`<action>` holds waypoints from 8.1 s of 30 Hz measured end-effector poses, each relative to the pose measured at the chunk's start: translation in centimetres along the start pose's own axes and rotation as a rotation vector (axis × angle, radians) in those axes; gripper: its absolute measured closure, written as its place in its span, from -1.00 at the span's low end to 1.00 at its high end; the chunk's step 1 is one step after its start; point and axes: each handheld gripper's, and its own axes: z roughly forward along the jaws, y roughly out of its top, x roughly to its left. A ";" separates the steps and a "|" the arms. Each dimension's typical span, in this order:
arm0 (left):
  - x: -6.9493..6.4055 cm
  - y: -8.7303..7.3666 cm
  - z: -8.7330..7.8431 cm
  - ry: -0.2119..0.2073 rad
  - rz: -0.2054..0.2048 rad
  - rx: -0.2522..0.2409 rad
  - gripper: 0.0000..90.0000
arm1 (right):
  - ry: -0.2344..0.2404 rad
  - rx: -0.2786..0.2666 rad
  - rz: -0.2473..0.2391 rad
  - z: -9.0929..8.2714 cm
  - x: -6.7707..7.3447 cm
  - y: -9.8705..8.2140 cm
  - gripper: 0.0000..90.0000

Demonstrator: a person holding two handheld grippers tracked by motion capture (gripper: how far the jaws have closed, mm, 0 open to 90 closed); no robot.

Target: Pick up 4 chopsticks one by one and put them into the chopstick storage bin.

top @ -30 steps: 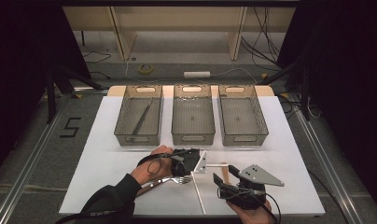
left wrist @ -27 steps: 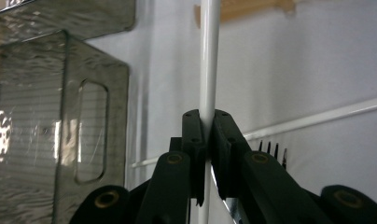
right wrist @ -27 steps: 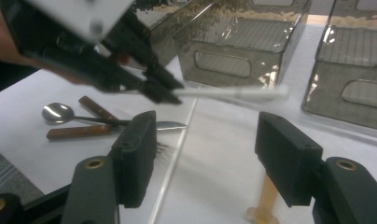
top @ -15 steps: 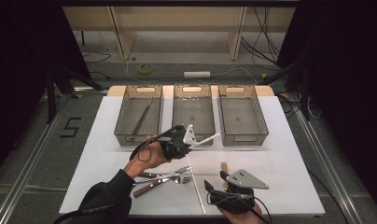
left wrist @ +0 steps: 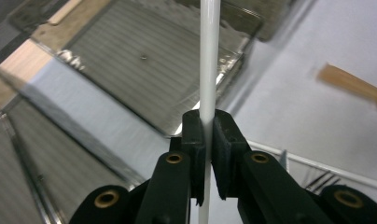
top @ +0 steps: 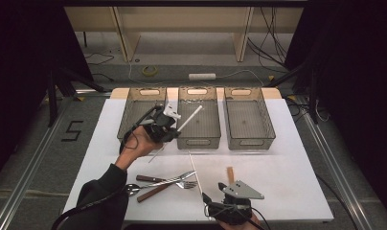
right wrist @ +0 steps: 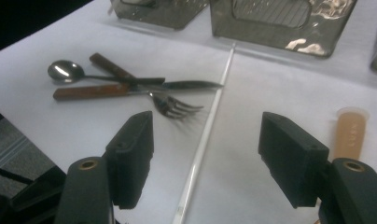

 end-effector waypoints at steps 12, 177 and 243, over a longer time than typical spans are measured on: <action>4.5 -0.6 -1.2 0.063 -0.161 -0.053 0.86 | -0.008 -0.004 0.009 0.7 0.4 -0.9 -0.25; -2.9 -10.1 -1.7 -0.032 -0.256 -0.249 -0.53 | -0.223 0.094 0.015 1.9 1.3 -3.8 0.87; -11.8 -4.7 9.3 -0.203 0.665 -0.023 0.19 | -0.175 0.114 -0.097 -0.2 1.1 -0.1 0.87</action>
